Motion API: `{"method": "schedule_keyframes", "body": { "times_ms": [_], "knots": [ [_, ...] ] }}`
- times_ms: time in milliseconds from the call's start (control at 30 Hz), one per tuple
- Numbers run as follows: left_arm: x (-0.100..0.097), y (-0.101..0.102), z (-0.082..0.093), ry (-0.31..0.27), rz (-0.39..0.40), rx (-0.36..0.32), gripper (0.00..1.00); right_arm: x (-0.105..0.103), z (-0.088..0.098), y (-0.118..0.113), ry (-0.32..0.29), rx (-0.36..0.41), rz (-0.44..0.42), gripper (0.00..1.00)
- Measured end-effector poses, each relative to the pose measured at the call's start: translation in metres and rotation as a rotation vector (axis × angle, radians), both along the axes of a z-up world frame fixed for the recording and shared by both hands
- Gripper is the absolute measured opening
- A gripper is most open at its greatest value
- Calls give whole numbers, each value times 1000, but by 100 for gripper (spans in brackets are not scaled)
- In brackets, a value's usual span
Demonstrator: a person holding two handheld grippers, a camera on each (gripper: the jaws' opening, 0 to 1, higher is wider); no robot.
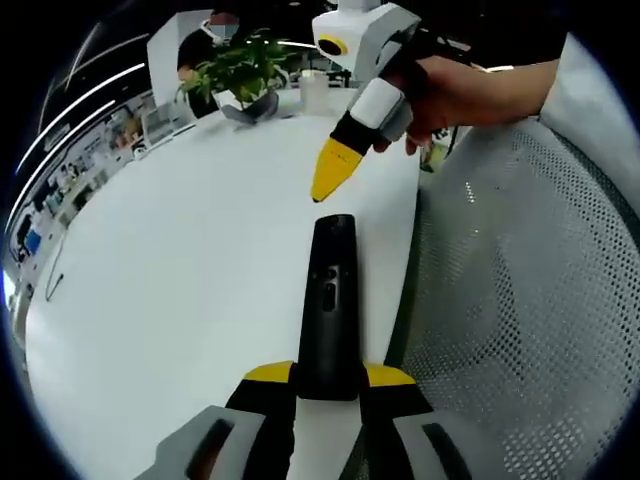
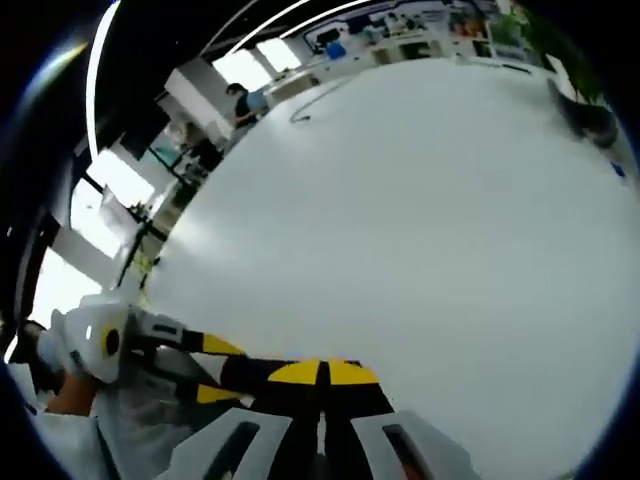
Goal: Press the specified remote control buttons in sequence, fully releasing each button before pressing the next.
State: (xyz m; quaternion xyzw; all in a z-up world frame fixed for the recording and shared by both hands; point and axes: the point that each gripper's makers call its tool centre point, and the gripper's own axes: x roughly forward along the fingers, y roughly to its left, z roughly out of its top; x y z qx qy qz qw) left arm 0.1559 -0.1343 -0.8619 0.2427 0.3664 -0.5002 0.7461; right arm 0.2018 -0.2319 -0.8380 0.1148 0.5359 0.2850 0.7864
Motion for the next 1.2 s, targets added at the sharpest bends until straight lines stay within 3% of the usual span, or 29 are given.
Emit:
{"method": "schedule_keyframes", "body": {
  "times_ms": [467,933,1200],
  "knots": [
    [1,-1,0,0,16,-14,24,-4,-12,0,58,-22,3,0],
    [1,-2,0,7,43,-46,24,-3,-14,-2,128,92,-110,0],
    [1,-2,1,14,44,-53,24,-4,-14,0,77,31,-89,0]
  ]
}}
